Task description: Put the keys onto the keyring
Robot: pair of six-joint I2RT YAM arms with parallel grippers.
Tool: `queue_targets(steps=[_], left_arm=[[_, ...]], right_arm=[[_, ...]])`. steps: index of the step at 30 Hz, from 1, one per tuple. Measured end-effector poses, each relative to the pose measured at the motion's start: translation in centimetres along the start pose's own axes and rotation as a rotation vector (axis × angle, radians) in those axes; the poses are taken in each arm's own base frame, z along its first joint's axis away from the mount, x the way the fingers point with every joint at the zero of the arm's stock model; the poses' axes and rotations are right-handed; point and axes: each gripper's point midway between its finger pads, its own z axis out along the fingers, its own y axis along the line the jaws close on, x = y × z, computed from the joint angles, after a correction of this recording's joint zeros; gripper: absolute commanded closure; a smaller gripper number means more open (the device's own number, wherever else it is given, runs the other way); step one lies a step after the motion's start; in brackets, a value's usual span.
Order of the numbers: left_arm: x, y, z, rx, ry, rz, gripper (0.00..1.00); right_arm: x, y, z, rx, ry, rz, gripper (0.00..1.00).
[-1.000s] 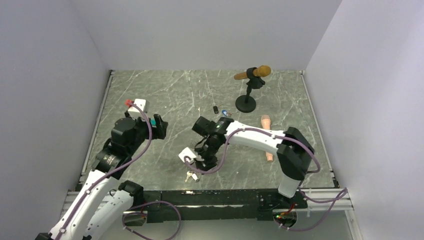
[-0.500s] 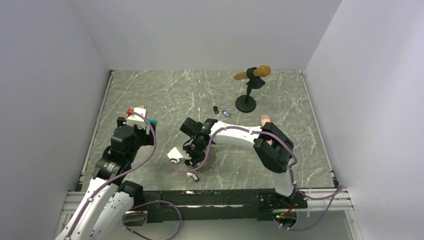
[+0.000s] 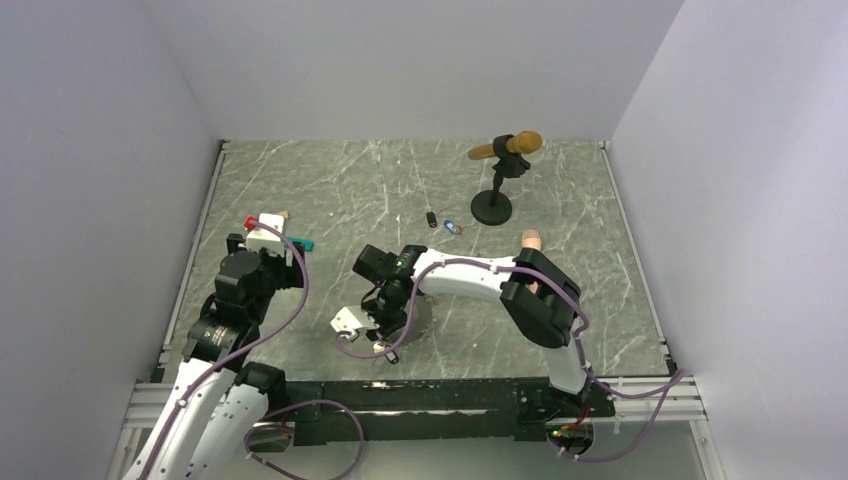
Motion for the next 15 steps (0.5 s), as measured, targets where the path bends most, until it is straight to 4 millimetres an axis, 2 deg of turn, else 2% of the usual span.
queue_targets(steps=[9,15], left_arm=[[0.0,-0.1,0.1,0.013,0.000,-0.005,0.14],[0.0,-0.2,0.1,0.020,0.000,-0.006,0.14]], right_arm=[[1.0,0.0,0.7,-0.008,0.030,0.001,0.78],[1.6,0.2,1.1,-0.017,0.045,0.010,0.94]])
